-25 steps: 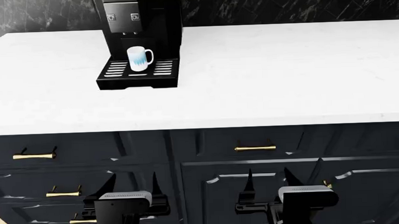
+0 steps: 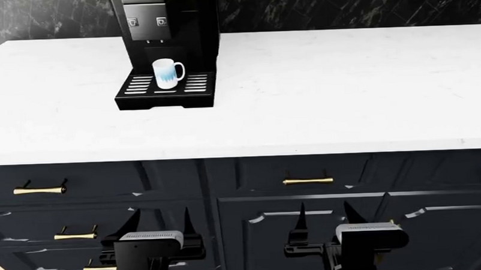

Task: Press the button on the coffee machine to serve coffee.

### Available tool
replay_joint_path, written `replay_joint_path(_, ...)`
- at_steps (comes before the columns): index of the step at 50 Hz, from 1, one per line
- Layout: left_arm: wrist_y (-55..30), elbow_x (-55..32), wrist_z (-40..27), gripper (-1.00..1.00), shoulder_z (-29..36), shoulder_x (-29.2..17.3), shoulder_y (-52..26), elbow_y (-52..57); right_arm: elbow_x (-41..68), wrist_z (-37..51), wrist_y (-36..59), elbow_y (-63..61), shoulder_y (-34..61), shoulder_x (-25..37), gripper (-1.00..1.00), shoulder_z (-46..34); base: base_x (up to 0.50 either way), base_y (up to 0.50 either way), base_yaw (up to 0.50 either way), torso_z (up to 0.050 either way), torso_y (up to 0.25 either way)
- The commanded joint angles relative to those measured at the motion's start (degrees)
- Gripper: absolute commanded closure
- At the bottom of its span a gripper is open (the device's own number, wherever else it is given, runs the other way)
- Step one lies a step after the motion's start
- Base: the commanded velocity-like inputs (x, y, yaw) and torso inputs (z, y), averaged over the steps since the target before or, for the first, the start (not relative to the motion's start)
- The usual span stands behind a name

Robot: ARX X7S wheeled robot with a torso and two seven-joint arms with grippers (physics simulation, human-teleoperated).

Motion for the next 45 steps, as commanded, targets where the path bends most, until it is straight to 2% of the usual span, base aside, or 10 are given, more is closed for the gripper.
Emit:
replay_joint_path(1, 0.0, -1.1, -1.2, -1.0, 1.3, -1.3, -0.1, 0.0, 0.8, 1.2, -0.1, 0.1, 0.2, 1.1, -1.0, -1.5, 0.0, 0.5, 0.0, 0.0, 0.0)
replay_joint_path(30, 0.1, -3.0, -3.1, -1.0, 3.6, -3.3, -0.3, -0.1, 2.1, 3.7, -0.8, 0.3, 0.3, 2.9, -1.0, -3.8, 0.07, 0.5, 0.0, 0.0, 0.0)
replay_joint_path(45, -0.7, -3.3, -4.5, -1.0, 4.7, -4.1, -0.4, 0.3, 2.6, 4.9, -0.7, 0.3, 0.4, 3.7, -1.0, -4.7, 0.0, 0.04, 0.0, 0.0, 0.0)
